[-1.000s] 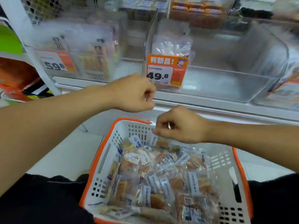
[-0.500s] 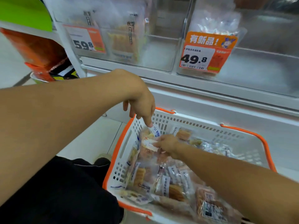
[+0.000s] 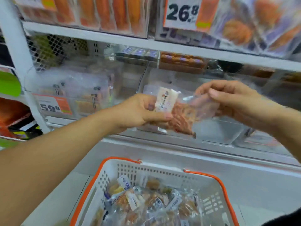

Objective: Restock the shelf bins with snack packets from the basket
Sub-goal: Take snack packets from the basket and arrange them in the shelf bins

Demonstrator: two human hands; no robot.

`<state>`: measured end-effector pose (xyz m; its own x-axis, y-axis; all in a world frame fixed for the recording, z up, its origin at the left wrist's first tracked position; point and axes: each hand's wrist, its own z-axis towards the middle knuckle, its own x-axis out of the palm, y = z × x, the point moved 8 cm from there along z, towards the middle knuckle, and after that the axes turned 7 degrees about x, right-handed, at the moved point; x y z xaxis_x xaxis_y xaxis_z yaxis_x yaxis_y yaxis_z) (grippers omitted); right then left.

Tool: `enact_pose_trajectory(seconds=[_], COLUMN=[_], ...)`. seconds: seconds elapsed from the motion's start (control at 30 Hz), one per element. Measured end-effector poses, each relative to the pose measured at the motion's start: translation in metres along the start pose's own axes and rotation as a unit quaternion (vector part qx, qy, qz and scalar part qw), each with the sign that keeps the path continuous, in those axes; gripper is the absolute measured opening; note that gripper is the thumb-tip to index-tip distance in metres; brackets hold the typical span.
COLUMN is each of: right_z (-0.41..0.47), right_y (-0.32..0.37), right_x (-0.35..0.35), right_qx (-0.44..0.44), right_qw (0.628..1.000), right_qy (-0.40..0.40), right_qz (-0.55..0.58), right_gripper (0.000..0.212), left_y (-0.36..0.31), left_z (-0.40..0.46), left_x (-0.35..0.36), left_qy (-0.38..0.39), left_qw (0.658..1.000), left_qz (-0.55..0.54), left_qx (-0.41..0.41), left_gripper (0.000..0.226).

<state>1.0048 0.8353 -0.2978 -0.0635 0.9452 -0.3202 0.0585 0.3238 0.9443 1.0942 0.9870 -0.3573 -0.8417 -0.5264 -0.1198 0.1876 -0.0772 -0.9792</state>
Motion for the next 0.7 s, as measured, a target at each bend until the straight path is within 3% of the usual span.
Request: enact_pose_trajectory(seconds=[0.07, 0.1, 0.23, 0.3, 0.4, 0.43, 0.5, 0.57, 0.7], right_z=[-0.014, -0.013, 0.012, 0.017, 0.013, 0.014, 0.019, 0.029, 0.047], right_y=[-0.002, -0.005, -0.003, 0.005, 0.022, 0.024, 0.024, 0.017, -0.007], right_x=[-0.009, -0.008, 0.0, -0.006, -0.023, -0.028, -0.037, -0.038, -0.034], right_qx=[0.007, -0.001, -0.074, -0.125, -0.216, -0.224, -0.221, -0.188, -0.12], right_qw=[0.998, 0.998, 0.99, 0.977, 0.932, 0.924, 0.922, 0.932, 0.952], right_qy=[0.047, 0.049, -0.102, -0.172, -0.248, -0.254, -0.25, -0.209, -0.156], right_qz=[0.029, 0.044, 0.062, 0.023, -0.151, -0.177, -0.198, -0.23, -0.235], right_gripper=[0.075, 0.069, 0.026, 0.014, 0.023, 0.023, 0.021, 0.022, 0.017], left_y=[-0.009, -0.011, -0.014, -0.017, -0.039, -0.045, -0.04, -0.029, -0.024], left_z=[0.007, 0.008, 0.021, 0.026, 0.017, 0.015, 0.015, 0.016, 0.02], left_x=[-0.009, -0.01, -0.006, -0.025, -0.061, -0.062, -0.059, -0.06, -0.068], left_qy=[-0.092, -0.117, -0.141, -0.203, -0.321, -0.312, -0.246, -0.197, -0.2], left_qw=[0.992, 0.988, 0.986, 0.977, 0.898, 0.873, 0.861, 0.871, 0.877], left_qz=[-0.079, -0.094, -0.067, 0.017, 0.27, 0.343, 0.426, 0.443, 0.43], left_qx=[0.035, 0.043, 0.052, 0.061, 0.133, 0.149, 0.126, 0.083, 0.075], left_gripper=[0.019, 0.016, 0.006, 0.013, 0.024, 0.021, 0.014, 0.013, 0.014])
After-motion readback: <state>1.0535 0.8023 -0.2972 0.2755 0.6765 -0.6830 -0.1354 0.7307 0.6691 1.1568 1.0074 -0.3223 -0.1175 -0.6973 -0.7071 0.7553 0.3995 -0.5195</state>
